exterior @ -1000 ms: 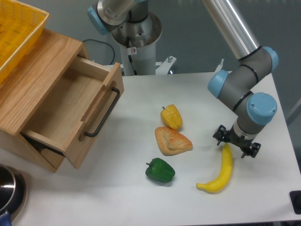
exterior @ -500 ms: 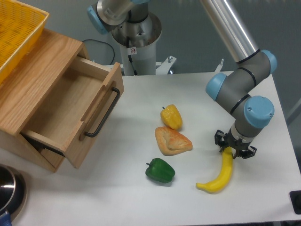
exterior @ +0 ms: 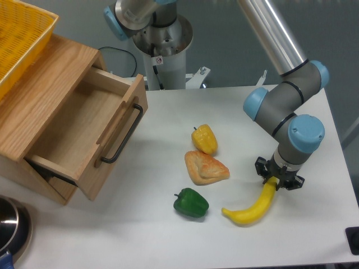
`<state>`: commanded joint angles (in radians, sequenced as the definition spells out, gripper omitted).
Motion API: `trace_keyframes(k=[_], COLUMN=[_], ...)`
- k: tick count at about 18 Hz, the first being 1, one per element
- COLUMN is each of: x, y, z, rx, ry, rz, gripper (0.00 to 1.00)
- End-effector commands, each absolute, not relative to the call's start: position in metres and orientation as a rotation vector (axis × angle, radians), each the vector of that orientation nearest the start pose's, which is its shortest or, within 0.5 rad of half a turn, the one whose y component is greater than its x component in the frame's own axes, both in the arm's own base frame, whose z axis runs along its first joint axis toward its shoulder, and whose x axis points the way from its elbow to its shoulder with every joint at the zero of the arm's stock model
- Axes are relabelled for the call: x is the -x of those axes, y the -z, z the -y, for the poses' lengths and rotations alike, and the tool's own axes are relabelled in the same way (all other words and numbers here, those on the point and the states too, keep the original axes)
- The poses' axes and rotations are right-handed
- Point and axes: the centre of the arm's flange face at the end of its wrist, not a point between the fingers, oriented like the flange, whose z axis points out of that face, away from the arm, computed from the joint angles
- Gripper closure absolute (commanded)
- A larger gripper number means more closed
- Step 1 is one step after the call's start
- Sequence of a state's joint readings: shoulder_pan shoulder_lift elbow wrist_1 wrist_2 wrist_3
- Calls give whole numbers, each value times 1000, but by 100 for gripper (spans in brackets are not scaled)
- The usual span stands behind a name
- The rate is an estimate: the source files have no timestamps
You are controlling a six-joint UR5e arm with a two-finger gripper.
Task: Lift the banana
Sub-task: 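Lift the grasped banana up off the table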
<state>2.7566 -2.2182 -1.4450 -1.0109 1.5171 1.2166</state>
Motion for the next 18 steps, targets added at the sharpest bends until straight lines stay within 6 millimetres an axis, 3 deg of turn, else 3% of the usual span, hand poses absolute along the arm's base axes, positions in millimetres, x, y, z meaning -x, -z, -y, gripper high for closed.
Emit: trace_keyframes(k=[7,18], x=[592,539], y=[-259,-347], z=[-386,-401], rx=[3053,3066], ry=[-107,-80], rz=[-39,-137], gripper=[83,83])
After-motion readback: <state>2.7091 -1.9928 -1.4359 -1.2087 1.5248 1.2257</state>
